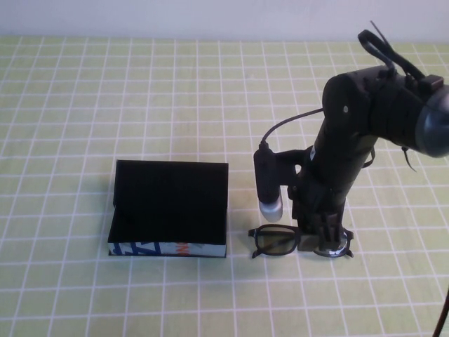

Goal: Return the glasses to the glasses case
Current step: Pick up the glasses from the table

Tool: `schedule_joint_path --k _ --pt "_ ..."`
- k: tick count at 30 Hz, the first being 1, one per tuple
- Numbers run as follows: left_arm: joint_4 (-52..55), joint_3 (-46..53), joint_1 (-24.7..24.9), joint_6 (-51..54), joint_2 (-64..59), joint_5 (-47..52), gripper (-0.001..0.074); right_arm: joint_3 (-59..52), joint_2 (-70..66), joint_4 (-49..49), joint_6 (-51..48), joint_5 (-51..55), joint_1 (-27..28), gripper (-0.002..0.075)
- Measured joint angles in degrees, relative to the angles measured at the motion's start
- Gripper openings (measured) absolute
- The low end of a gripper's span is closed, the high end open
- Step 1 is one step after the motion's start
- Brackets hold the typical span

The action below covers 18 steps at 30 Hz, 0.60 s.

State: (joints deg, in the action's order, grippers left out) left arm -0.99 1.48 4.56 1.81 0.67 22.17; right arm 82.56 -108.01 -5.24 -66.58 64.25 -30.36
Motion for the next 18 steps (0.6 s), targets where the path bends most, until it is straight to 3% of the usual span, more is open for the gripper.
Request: schedule_joint_path --k 18 --pt "0.0 0.0 0.0 0.0 0.0 0.0 -0.0002 2.1 -4.8 0.3 -0.2 -0.7 0.1 0.0417"
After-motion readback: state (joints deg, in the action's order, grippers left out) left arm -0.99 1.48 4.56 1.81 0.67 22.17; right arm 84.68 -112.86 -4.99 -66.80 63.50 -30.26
